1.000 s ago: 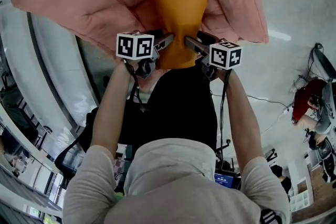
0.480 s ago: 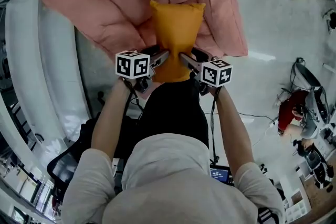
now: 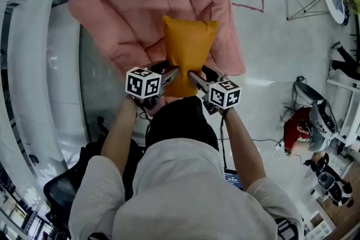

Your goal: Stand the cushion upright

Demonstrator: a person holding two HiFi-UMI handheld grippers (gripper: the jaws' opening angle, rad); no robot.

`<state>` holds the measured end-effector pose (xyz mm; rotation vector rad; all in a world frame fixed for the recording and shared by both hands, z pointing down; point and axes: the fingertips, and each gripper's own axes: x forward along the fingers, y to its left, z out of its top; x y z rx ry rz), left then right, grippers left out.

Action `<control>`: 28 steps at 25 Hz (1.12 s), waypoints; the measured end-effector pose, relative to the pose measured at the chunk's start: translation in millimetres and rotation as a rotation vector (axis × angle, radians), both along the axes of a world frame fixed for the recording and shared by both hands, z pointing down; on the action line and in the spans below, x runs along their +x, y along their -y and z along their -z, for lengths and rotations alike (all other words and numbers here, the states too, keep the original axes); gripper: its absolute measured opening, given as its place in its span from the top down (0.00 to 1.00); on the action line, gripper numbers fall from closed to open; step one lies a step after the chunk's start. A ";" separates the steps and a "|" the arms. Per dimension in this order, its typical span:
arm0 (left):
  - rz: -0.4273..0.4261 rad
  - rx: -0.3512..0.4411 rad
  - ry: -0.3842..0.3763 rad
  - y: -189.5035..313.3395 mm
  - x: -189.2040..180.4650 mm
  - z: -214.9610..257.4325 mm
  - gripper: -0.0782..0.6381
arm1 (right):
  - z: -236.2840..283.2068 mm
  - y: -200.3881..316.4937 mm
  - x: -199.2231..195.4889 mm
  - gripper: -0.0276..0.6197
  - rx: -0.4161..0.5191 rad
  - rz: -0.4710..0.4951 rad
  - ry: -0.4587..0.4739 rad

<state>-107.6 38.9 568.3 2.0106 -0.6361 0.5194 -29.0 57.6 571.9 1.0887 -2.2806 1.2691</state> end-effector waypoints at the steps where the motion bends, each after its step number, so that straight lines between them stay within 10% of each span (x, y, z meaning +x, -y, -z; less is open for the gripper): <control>1: 0.005 0.012 -0.012 1.6 -0.9 10.3 0.59 | 10.9 1.9 -0.5 0.55 0.022 -0.003 -0.004; 14: 0.078 0.134 -0.087 16.9 -9.9 76.5 0.60 | 89.1 25.3 -9.9 0.55 0.252 0.092 -0.156; 28: 0.097 0.204 -0.011 68.0 7.5 53.9 0.60 | 61.2 81.6 6.9 0.55 0.289 0.162 -0.142</control>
